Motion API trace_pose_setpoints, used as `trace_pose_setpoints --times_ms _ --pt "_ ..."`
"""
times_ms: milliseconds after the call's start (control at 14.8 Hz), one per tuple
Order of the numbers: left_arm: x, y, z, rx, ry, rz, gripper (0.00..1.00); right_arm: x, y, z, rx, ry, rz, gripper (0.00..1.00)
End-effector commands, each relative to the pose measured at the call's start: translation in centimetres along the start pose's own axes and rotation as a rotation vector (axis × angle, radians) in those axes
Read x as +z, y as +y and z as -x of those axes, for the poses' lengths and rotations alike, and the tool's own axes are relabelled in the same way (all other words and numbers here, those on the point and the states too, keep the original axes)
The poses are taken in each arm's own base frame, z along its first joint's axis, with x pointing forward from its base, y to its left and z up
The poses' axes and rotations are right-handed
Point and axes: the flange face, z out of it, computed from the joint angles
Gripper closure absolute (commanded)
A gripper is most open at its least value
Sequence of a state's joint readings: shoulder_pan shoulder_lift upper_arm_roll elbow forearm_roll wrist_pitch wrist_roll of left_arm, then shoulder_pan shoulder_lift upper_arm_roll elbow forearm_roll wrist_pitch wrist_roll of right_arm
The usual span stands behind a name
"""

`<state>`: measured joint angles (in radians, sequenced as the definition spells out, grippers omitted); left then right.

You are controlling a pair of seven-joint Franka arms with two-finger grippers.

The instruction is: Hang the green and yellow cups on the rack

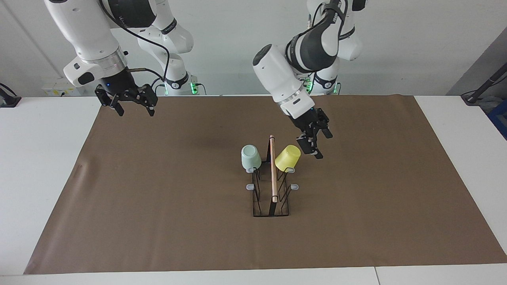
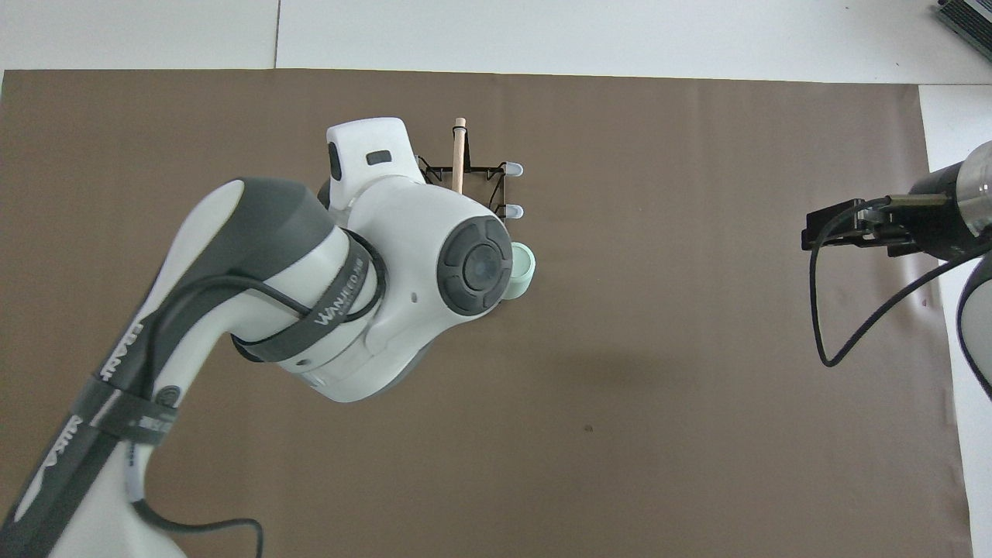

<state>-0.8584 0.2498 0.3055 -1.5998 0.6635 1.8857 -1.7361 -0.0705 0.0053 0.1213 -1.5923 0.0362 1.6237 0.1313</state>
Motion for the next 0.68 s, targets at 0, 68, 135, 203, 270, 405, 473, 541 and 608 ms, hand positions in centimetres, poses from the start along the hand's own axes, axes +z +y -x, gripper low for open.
trace_pose_setpoints --times_ms 0,68,135,203,270,405,473,541,608 --pt "2.4 -0.5 -2.8 0.004 -0.124 0.034 0.0 0.0 0.0 0.4 0.016 0.018 0.022 0.0" --pt "3.5 -0.5 -3.8 -0.012 -0.148 0.053 0.0 0.0 -1.0 0.7 0.0 0.013 0.023 0.0" --pt "4.6 -0.6 -4.9 -0.016 -0.168 0.075 0.0 0.2 -1.7 0.7 -0.011 0.01 0.022 0.0" --pt "5.5 -1.0 -6.1 -0.006 -0.19 0.087 0.0 0.3 -1.8 0.6 -0.014 0.01 0.022 0.0" --pt "6.8 -1.4 -7.6 0.005 -0.22 0.087 0.0 0.3 -1.9 0.6 -0.017 0.011 0.022 0.0" --pt "8.0 -2.2 -9.9 0.039 -0.285 0.105 0.0 0.1 -2.1 0.7 -0.022 0.014 0.021 0.0" --pt "8.5 -2.7 -11.2 0.05 -0.314 0.116 0.0 0.1 -2.3 0.7 -0.023 0.017 0.02 0.0" --pt "9.1 -3.2 -12.3 0.068 -0.326 0.122 0.0 0.2 -2.5 0.7 -0.028 0.017 0.02 0.0" --pt "9.8 -3.7 -13.4 0.083 -0.332 0.124 0.0 0.3 -2.5 0.7 -0.028 0.014 0.021 0.0"
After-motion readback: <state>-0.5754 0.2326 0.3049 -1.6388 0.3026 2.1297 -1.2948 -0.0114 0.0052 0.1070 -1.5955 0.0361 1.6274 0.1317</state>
